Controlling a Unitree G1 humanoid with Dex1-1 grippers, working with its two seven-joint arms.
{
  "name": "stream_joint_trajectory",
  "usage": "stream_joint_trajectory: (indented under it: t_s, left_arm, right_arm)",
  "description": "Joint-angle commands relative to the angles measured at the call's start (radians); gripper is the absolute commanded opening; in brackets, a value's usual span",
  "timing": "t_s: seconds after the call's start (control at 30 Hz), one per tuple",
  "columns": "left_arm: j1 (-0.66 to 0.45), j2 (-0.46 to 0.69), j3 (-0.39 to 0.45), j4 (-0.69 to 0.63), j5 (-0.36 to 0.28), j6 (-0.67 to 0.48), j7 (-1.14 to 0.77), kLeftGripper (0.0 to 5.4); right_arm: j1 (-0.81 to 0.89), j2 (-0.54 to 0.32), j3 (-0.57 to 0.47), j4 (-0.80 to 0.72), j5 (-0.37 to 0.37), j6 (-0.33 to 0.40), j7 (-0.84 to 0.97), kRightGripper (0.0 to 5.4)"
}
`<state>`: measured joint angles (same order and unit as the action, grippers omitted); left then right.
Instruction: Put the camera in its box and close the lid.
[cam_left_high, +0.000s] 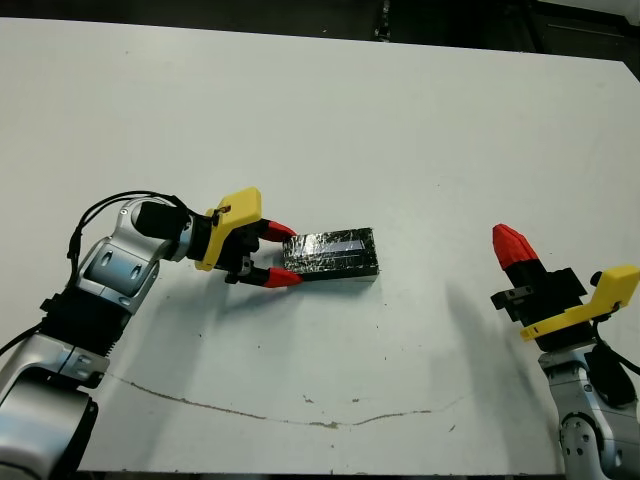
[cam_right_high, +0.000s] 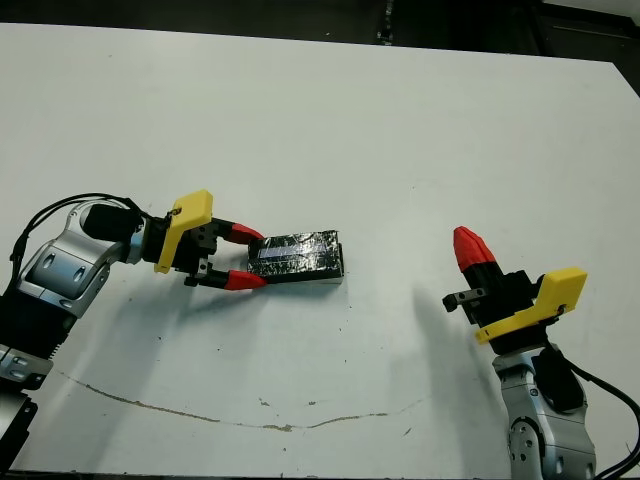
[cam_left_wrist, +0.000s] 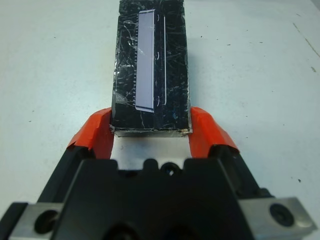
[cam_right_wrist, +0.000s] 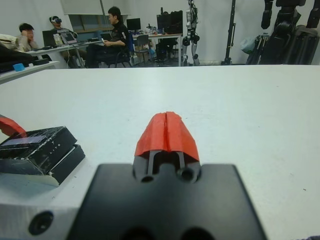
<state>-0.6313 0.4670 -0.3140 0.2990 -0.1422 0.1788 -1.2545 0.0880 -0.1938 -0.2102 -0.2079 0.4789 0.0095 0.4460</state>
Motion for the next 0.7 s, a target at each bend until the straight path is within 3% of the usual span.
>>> stream_joint_trajectory:
  t_s: [0.03,0.7]
  left_arm:
    - [0.002,-0.004,0.004,0.002,-0.01,-0.009,-0.02,3.16]
    - [-0.042,-0.041,-0.012,0.023,-0.015,0.065,-0.037,3.16]
  right_arm:
    - [0.014,-0.006,-0.001,-0.002,-0.008,0.009,-0.008,0.0]
    - [0.013,-0.005,0.0,0.005,-0.002,0.004,0.004,0.0]
